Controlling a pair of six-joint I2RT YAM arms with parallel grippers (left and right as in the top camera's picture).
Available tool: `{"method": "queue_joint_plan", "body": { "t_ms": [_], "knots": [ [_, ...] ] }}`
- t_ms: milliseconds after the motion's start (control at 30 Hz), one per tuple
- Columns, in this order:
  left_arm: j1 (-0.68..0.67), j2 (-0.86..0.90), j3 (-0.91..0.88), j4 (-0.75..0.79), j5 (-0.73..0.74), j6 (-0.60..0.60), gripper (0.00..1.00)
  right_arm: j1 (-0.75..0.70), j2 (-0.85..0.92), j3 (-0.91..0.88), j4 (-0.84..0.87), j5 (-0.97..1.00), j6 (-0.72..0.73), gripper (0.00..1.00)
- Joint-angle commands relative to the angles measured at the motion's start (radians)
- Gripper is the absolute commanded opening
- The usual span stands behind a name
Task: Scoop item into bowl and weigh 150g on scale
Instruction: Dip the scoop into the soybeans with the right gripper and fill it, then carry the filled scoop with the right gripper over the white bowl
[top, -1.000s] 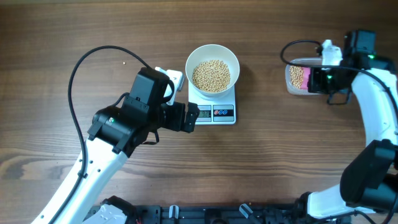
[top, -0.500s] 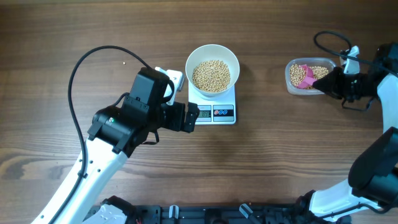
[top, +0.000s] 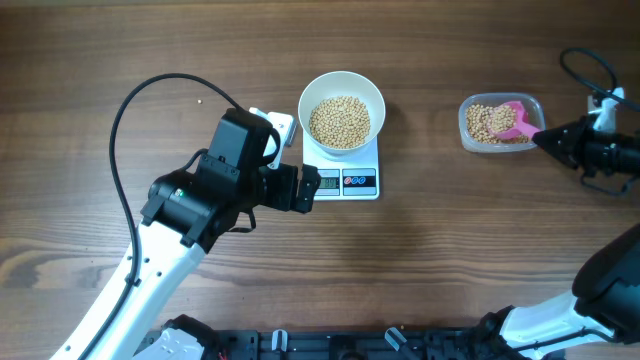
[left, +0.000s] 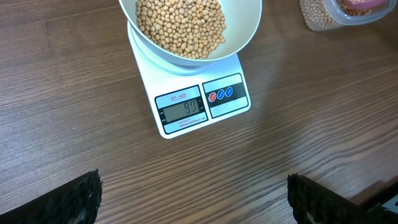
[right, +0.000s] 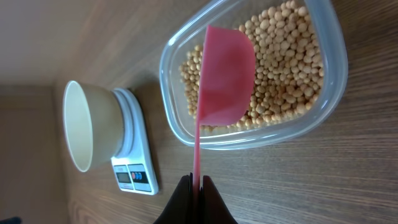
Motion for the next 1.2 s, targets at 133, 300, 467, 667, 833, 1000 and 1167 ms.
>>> {"method": "queue_joint_plan", "body": {
  "t_ms": [133,300,467,667,833,1000,1167],
  "knots": [
    [-0.005,0.002,0.005,0.002,0.009,-0.002,1.0,-0.106,0.022,-0.02,-0.025,-0.148,-0.056,0.05],
    [-0.005,0.002,0.005,0.002,0.009,-0.002,1.0,-0.17,0.022,-0.111,-0.017,-0.314,-0.089,0.04],
    [-0.005,0.002,0.005,0.002,0.009,-0.002,1.0,-0.173,0.022,-0.124,-0.016,-0.475,-0.091,0.04],
    [-0.005,0.002,0.005,0.002,0.009,-0.002,1.0,-0.173,0.022,-0.124,-0.043,-0.488,-0.079,0.04],
    [-0.005,0.002,0.005,0.002,0.009,-0.002,1.0,-0.173,0.021,-0.124,-0.051,-0.492,-0.079,0.04],
    [-0.005,0.002,0.005,0.002,0.009,-0.002,1.0,-0.145,0.021,-0.124,-0.071,-0.627,-0.08,0.04],
    [-0.005,0.002,0.005,0.002,0.009,-0.002,1.0,0.002,0.021,-0.124,-0.072,-0.655,-0.05,0.04]
  ]
}}
